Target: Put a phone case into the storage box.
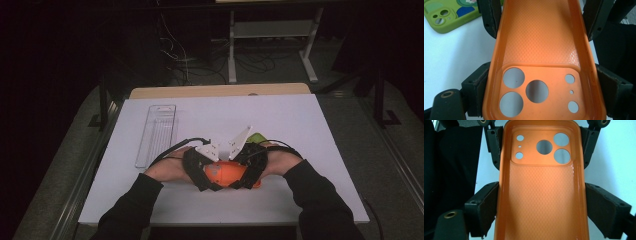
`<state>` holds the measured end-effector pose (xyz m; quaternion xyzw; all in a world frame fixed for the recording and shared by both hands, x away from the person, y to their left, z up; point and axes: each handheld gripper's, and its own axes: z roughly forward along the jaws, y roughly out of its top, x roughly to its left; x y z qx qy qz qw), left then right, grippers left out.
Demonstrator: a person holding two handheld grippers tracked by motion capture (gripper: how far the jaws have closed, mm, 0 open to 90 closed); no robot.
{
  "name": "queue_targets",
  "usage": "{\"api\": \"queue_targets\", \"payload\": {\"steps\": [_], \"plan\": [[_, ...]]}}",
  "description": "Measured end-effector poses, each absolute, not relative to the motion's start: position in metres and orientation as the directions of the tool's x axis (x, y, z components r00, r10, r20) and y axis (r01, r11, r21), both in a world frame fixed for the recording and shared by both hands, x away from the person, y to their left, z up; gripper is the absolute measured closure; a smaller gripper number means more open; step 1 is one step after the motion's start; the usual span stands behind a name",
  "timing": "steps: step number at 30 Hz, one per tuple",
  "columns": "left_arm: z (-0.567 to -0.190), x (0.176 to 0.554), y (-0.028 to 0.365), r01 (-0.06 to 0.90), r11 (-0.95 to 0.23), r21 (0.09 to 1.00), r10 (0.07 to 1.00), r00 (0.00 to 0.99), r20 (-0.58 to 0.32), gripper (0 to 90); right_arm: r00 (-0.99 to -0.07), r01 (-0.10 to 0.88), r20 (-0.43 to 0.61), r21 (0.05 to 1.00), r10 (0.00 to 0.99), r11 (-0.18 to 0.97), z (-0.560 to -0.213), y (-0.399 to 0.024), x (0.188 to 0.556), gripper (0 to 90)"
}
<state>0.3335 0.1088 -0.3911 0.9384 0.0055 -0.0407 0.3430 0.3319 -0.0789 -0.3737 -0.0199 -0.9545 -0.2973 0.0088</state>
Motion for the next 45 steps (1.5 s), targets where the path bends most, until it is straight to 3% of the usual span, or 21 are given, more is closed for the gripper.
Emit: {"api": "queue_targets", "payload": {"steps": [13,17,20,22,37,38,45], "plan": [[-0.39,0.336,0.111,0.038,-0.762,0.646,-0.026,0.996,-0.089,15.6,-0.999,0.048,0.035,0.571,0.034,0.82,-0.374,-0.079,0.333,14.8],[-0.389,0.338,0.114,0.064,-0.766,0.639,0.013,0.996,-0.085,15.7,-0.997,0.071,0.038,0.594,0.061,0.801,-0.374,-0.081,0.334,11.9],[-0.388,0.34,0.119,0.092,-0.756,0.648,0.053,0.995,-0.08,15.7,-0.994,0.103,0.036,0.621,0.102,0.777,-0.371,-0.088,0.337,8.5],[-0.387,0.34,0.121,0.104,-0.75,0.653,0.065,0.994,-0.083,15.7,-0.986,0.156,0.052,0.634,0.16,0.757,-0.367,-0.096,0.339,8.2],[-0.383,0.34,0.136,0.209,-0.704,0.679,0.212,0.974,-0.08,15.6,-0.933,0.292,0.049,0.681,0.357,0.671,-0.366,-0.126,0.343,8.1],[-0.383,0.34,0.137,0.215,-0.706,0.674,0.217,0.973,-0.082,15.6,-0.904,0.356,0.079,0.681,0.419,0.64,-0.366,-0.129,0.34,8.1],[-0.381,0.34,0.141,0.248,-0.697,0.673,0.266,0.961,-0.078,15.6,-0.859,0.429,0.113,0.692,0.5,0.581,-0.372,-0.133,0.335,7.3]]}}
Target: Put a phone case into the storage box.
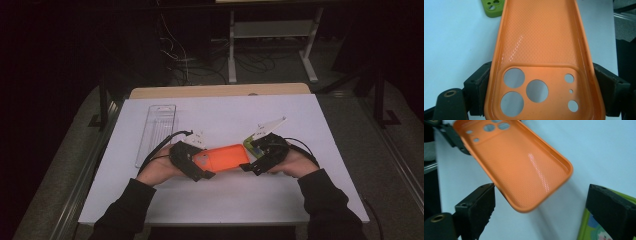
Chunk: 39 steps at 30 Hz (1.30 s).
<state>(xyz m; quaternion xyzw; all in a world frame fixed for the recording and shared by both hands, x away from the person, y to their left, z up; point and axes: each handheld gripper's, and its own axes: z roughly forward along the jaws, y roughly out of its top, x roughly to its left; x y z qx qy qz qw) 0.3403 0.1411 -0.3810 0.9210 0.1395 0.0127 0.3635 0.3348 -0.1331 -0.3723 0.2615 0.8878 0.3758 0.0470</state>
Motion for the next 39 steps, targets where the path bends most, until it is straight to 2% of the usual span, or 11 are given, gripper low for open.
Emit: {"api": "queue_targets", "payload": {"steps": [10,13,22,27,34,39], "plan": [[-0.378,0.341,0.148,0.3,-0.681,0.668,0.35,0.935,-0.064,15.6,-0.794,0.495,0.133,0.709,0.594,0.503,-0.385,-0.141,0.325,6.7],[-0.378,0.342,0.149,0.33,-0.668,0.667,0.379,0.922,-0.076,15.6,-0.754,0.53,0.154,0.716,0.639,0.454,-0.391,-0.144,0.32,6.0],[-0.376,0.345,0.156,0.411,-0.606,0.681,0.476,0.873,-0.104,15.6,-0.693,0.574,0.157,0.711,0.704,0.406,-0.406,-0.141,0.308,3.6],[-0.374,0.346,0.159,0.423,-0.579,0.697,0.494,0.862,-0.114,15.6,-0.663,0.588,0.165,0.719,0.73,0.371,-0.413,-0.138,0.306,3.0],[-0.374,0.347,0.159,0.402,-0.61,0.683,0.478,0.874,-0.088,15.6,-0.667,0.542,0.107,0.749,0.737,0.381,-0.417,-0.136,0.308,3.0],[-0.375,0.345,0.157,0.418,-0.596,0.686,0.487,0.867,-0.106,15.6,-0.685,0.484,0.031,0.766,0.728,0.423,-0.416,-0.133,0.305,2.9]]}}
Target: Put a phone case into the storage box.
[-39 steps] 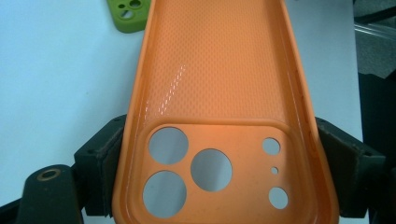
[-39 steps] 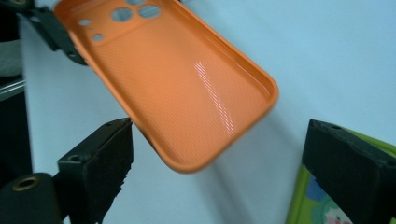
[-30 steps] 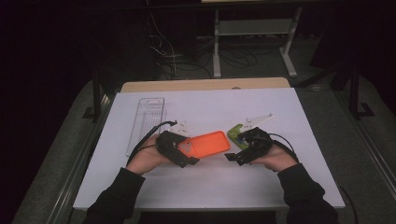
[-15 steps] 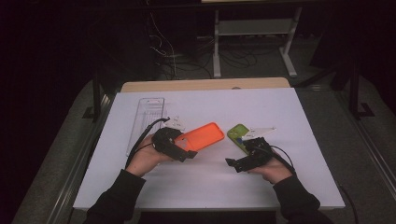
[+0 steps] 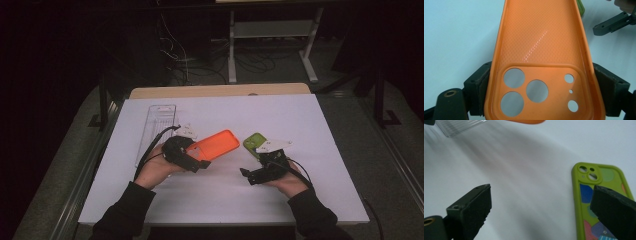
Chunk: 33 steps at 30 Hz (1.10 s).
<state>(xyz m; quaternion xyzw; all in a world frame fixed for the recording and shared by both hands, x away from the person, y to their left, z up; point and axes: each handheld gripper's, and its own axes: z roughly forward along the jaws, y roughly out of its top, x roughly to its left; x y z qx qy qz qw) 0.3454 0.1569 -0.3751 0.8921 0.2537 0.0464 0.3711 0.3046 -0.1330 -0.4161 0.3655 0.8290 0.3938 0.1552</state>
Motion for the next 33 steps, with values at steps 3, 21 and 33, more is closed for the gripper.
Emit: {"api": "queue_targets", "payload": {"steps": [3,21,33], "plan": [[-0.375,0.346,0.158,0.406,-0.617,0.674,0.475,0.875,-0.092,15.7,-0.693,0.451,-0.014,0.771,0.721,0.449,-0.416,-0.13,0.302,2.9],[-0.379,0.344,0.154,0.412,-0.614,0.674,0.479,0.872,-0.097,15.7,-0.695,0.199,-0.385,0.708,0.607,0.678,-0.419,-0.116,0.291,2.6],[-0.379,0.347,0.155,0.381,-0.653,0.654,0.453,0.889,-0.065,15.7,-0.653,0.07,-0.56,0.626,0.51,0.777,-0.419,-0.113,0.286,2.6]]}}
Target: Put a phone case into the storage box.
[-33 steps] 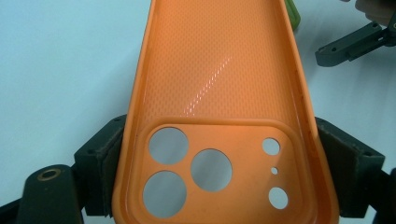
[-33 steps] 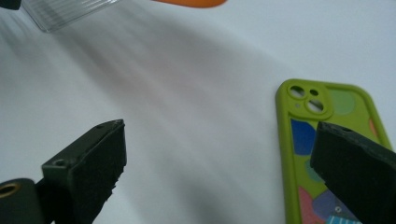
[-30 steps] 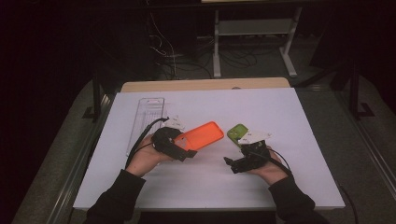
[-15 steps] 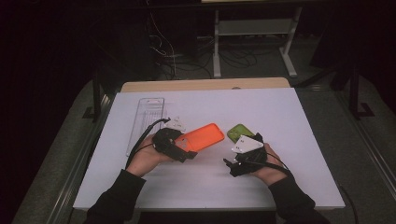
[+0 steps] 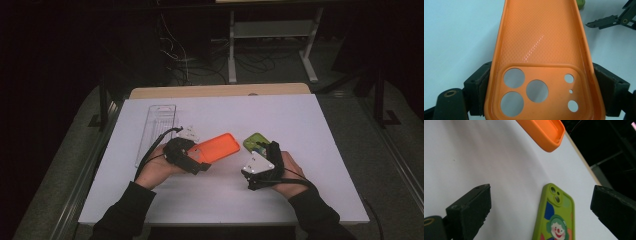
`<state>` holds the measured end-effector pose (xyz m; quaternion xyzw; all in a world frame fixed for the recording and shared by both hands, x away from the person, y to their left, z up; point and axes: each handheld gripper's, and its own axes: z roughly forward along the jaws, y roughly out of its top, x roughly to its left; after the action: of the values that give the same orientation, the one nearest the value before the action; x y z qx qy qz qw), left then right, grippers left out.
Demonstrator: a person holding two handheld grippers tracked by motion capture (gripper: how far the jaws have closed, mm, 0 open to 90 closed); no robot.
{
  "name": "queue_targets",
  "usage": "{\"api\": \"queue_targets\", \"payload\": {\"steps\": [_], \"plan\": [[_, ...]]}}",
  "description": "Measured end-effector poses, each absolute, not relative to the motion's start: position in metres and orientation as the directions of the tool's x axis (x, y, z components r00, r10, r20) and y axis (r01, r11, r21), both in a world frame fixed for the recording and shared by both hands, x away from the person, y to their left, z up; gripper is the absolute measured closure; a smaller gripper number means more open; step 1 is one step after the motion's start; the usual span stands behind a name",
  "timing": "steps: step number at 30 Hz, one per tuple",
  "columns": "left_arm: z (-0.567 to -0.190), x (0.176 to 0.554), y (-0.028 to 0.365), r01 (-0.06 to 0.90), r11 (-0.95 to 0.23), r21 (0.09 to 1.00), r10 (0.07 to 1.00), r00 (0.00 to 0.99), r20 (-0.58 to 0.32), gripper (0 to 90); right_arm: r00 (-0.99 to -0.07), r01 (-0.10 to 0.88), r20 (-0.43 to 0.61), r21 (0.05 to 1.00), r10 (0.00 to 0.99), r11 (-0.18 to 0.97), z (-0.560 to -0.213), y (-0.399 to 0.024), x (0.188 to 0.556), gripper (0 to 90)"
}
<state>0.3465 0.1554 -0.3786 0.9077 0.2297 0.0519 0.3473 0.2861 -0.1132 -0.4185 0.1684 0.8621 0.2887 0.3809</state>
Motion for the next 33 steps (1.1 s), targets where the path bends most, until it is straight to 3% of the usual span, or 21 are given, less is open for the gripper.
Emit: {"api": "queue_targets", "payload": {"steps": [12,28,33], "plan": [[-0.381,0.345,0.152,0.387,-0.639,0.665,0.462,0.884,-0.07,15.7,-0.561,-0.049,-0.725,0.512,0.401,0.857,-0.42,-0.107,0.282,2.6],[-0.381,0.347,0.151,0.382,-0.662,0.645,0.462,0.886,-0.051,15.7,-0.398,-0.219,-0.911,0.204,0.103,0.954,-0.427,-0.094,0.276,2.5],[-0.382,0.345,0.149,0.391,-0.66,0.641,0.466,0.883,-0.059,15.7,-0.379,-0.216,-0.917,0.221,0.128,0.951,-0.428,-0.088,0.272,2.5]]}}
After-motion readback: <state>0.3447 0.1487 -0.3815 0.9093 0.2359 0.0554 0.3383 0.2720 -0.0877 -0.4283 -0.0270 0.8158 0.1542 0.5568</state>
